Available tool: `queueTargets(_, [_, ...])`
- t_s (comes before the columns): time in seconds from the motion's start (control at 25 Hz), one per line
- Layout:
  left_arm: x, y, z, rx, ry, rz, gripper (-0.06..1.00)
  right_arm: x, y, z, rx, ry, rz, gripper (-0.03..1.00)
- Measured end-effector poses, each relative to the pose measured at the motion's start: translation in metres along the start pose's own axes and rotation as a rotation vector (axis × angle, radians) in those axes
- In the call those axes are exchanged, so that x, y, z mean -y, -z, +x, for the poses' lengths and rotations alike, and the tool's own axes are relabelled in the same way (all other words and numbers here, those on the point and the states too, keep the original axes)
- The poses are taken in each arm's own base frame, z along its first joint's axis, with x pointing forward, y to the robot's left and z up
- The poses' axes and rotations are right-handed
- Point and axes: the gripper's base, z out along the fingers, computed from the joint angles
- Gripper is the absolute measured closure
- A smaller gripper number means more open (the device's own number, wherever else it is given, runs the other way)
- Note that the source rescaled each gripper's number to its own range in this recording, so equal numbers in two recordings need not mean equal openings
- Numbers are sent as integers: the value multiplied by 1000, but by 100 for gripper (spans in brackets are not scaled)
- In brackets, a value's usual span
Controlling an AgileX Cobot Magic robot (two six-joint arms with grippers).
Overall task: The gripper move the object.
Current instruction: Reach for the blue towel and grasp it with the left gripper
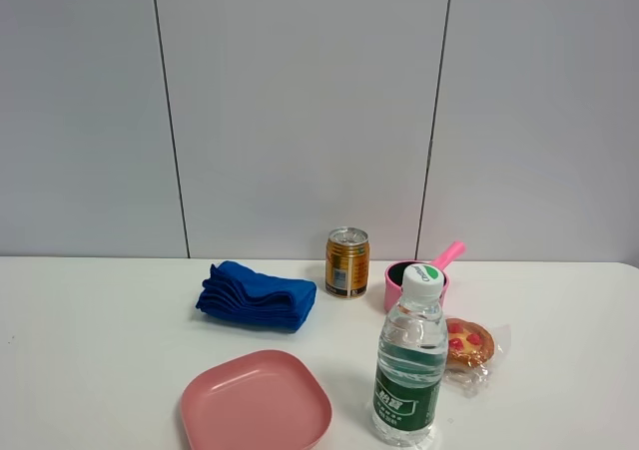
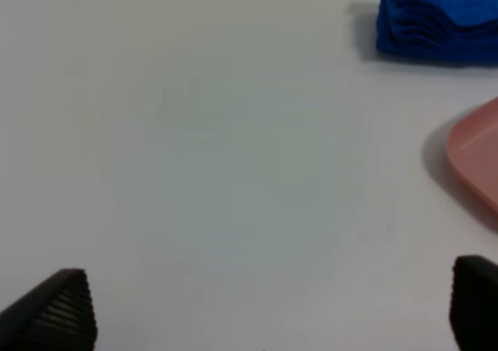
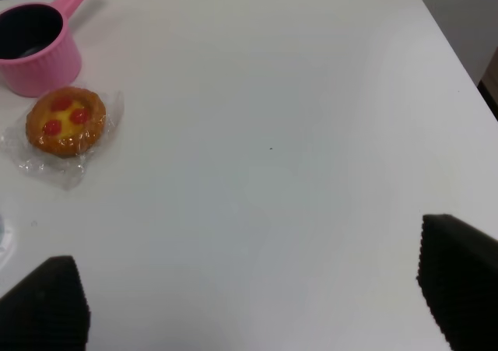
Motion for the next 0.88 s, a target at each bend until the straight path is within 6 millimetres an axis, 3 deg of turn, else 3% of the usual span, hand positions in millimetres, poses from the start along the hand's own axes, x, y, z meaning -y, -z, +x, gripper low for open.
queueTargets(0.12, [4,8,-12,30,25,40,-6,0,0,0,0,0,0,-3])
queueTargets(0.24, [8,20,-44,62,-4,77,-6,0,0,0,0,0,0,-3])
queueTargets(0.44, [11,25,-131,189,-129,116,-6,0,0,0,0,0,0,-3])
queueTargets(0.56, [19,4,-179,242,-132,223,-6,0,0,0,0,0,0,-3])
queueTargets(0.64, [23,-20,-204,228,-140,302,-6,0,0,0,0,0,0,-3])
queueTargets(0.88, [28,-113,-239,63,-194,385,-6,0,0,0,0,0,0,-3])
